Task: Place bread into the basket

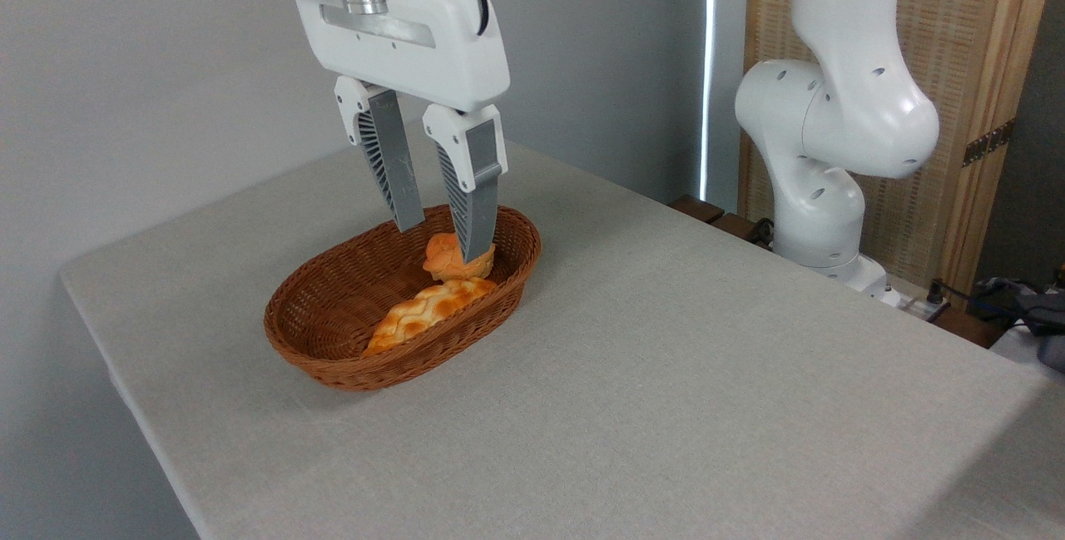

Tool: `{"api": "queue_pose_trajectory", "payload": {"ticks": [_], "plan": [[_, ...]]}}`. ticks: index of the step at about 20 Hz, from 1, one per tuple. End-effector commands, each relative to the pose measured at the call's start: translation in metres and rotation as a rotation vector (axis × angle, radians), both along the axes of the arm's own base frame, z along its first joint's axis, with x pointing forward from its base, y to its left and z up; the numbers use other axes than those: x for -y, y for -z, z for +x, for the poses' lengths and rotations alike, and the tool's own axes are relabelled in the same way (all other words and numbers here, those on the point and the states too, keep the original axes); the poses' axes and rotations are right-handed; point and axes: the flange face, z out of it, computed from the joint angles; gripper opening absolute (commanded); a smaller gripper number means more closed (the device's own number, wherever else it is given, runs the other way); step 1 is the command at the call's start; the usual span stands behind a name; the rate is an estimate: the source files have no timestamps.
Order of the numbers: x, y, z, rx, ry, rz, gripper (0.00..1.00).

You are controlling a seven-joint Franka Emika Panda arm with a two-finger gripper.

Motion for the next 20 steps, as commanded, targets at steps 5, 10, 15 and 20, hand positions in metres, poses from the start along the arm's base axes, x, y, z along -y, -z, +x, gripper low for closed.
{"api": "queue_pose_trajectory", "payload": {"ticks": [5,10,15,20], "plan": [[0.041,0.018,-0.005,-0.062,0.073,-0.039,1.00],[0.042,0.027,-0.007,-0.075,0.089,-0.038,1.00],[0.039,0.026,-0.006,-0.048,0.086,-0.033,1.00],[0.036,0.020,-0.009,-0.019,0.080,-0.034,1.00]]}}
